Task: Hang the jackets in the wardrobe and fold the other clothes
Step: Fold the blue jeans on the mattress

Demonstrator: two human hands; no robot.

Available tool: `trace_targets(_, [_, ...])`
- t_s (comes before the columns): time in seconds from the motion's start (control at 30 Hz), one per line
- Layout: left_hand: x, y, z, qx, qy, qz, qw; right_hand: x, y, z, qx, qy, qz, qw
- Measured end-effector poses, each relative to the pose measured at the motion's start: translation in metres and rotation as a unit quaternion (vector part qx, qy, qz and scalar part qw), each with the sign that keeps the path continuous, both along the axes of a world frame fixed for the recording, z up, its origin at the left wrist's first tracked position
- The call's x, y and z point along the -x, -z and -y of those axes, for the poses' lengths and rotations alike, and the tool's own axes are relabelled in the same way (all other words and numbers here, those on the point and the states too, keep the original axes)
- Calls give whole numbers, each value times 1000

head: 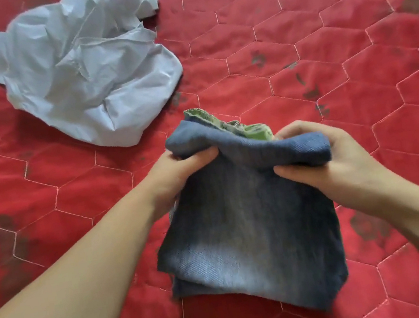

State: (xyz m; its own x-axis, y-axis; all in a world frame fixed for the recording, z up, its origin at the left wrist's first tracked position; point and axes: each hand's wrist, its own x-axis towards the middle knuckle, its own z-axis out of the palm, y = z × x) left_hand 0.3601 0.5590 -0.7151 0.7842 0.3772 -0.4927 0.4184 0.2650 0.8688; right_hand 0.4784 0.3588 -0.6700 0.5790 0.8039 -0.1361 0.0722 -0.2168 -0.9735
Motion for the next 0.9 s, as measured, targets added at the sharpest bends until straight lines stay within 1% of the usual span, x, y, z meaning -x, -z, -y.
trace_targets(0.07, [14, -12, -4, 20, 41, 37, 998, 0, -14, 5, -3, -53, -51, 997])
trace_targets(0.13, [25, -28, -8, 46, 47, 58, 996, -3, -24, 3, -32, -84, -147, 985])
trace_targets(0.17, [28, -31, -11, 54, 39, 62, 996, -5, -23, -1, -41, -72, -206, 975])
trace_targets(0.2, [28, -34, -13, 51, 16, 52, 997, -10, -17, -7, -35, -39, -246, 968])
trace_targets(0.23, [28, -29, -15, 36, -24, 27, 999, -16, -4, -15, -9, 12, -256, 967])
trace_targets(0.3, [26, -4, -17, -11, -104, -58, 993, -27, 30, -32, 82, 114, -193, 971])
trace_targets(0.37, [30, 22, -12, -57, -112, -144, 981, -32, 59, -43, 189, 187, -137, 954])
trace_targets(0.43, [37, 43, -6, -84, -122, -177, 973, -32, 72, -48, 231, 212, -124, 942])
trace_targets(0.47, [39, 48, -4, -99, -138, -182, 969, -31, 74, -49, 235, 210, -106, 943])
trace_targets(0.53, [43, 49, -1, -132, -164, -190, 959, -26, 72, -48, 258, 198, -22, 945])
trace_targets(0.57, [45, 48, 2, -163, -172, -197, 951, -22, 71, -47, 270, 196, 46, 942])
trace_targets(0.6, [48, 46, 5, -226, -174, -200, 937, -16, 68, -45, 267, 193, 139, 934])
trace_targets(0.63, [51, 45, 9, -324, -162, -186, 913, -9, 64, -45, 245, 180, 249, 920])
trace_targets(0.67, [54, 40, 14, -426, -130, -158, 882, -2, 62, -47, 209, 142, 357, 899])
trace_targets(0.7, [56, 36, 18, -512, -84, -132, 845, 3, 62, -50, 172, 89, 446, 874])
trace_targets(0.73, [54, 33, 21, -574, -35, -114, 810, 6, 66, -54, 157, 35, 501, 850])
trace_targets(0.77, [48, 32, 22, -610, 12, -111, 785, 6, 71, -59, 176, -14, 518, 837])
trace_targets(0.8, [39, 31, 22, -622, 55, -118, 772, 5, 76, -65, 218, -51, 507, 833])
trace_targets(0.83, [28, 32, 19, -619, 93, -137, 768, 2, 81, -71, 267, -79, 480, 832])
trace_targets(0.87, [16, 35, 15, -598, 132, -167, 773, -3, 87, -77, 309, -97, 455, 830])
trace_targets(0.9, [6, 40, 10, -565, 164, -194, 785, -8, 94, -80, 334, -108, 438, 828])
